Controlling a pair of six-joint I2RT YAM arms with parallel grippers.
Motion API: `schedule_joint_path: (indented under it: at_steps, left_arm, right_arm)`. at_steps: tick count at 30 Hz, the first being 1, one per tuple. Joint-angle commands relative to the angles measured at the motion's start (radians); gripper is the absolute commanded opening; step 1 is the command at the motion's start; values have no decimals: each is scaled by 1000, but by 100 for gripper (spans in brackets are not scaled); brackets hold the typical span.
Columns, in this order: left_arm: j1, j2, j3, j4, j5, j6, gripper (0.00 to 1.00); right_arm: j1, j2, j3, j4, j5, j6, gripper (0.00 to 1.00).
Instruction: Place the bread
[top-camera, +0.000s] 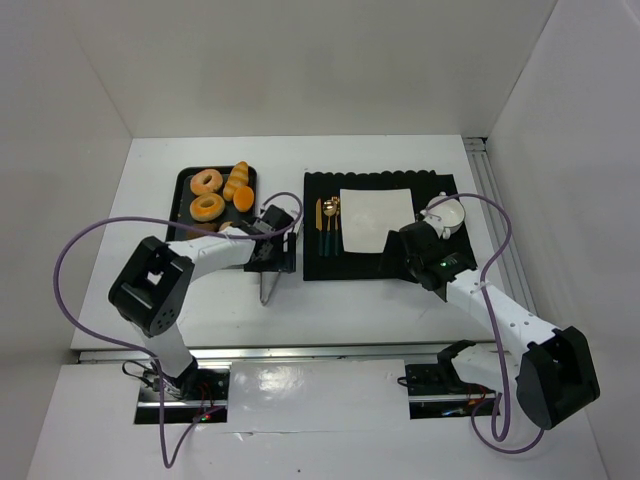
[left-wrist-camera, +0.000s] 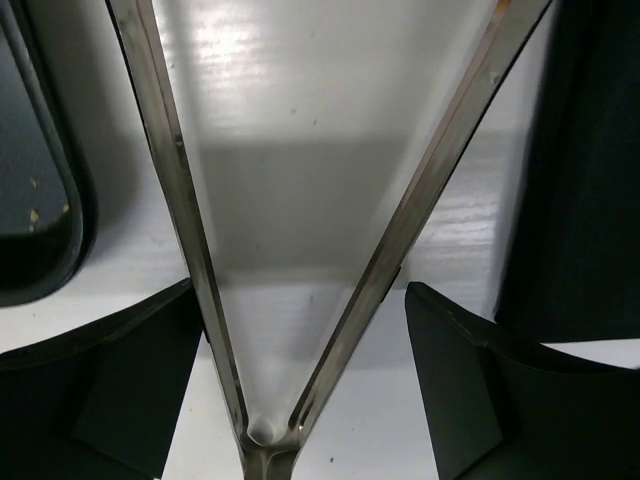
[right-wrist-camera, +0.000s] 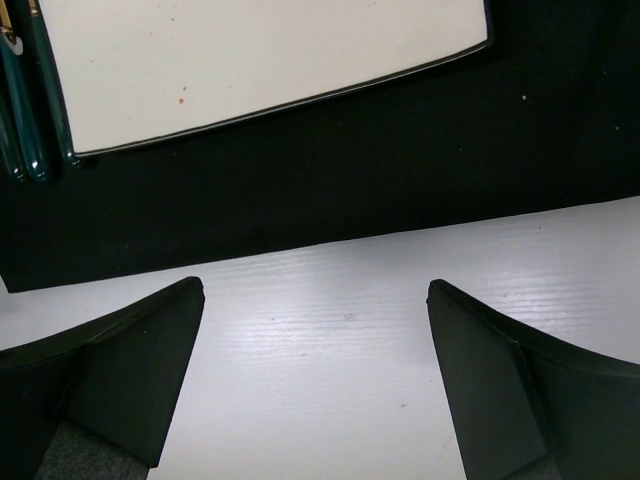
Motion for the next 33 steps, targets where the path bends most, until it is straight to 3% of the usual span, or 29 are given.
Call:
schedule_joint_path:
  at_steps: [1, 3, 11, 12, 15, 21, 23, 26, 31, 33]
  left_arm:
    - [0, 39, 48, 34, -18, 30, 93]
    - [0, 53, 48, 43, -8, 30, 89]
    - [0, -61, 71, 37, -26, 49, 46]
    - [0, -81, 71, 25, -26, 64, 35]
    - [0, -163, 127, -24, -15, 76, 24]
    - [0, -293, 242, -191, -35, 49, 24]
    - [0, -309, 287, -322, -66, 24, 25]
    - [0, -350, 305, -463, -101, -23, 31]
    - [-11, -457, 263, -529, -110, -111, 38]
    - [-22, -503, 252, -544, -122, -135, 48]
  right_arm:
    - [-8, -9, -1, 47, -10, -11, 100]
    - [-8, 2, -1, 47, -10, -11, 100]
    - [-8, 2, -1, 47, -10, -20, 100]
    - [-8, 2, -1, 47, -10, -20, 100]
    - [-8, 11, 8, 56, -20, -20, 100]
    - [-8, 20, 28, 56, -20, -20, 100]
    - [-8, 20, 37, 47, -20, -31, 100]
    - [-8, 29, 47, 47, -20, -31, 100]
    - [-8, 49, 47, 47, -29, -60, 100]
    - [-8, 58, 47, 47, -29, -60, 100]
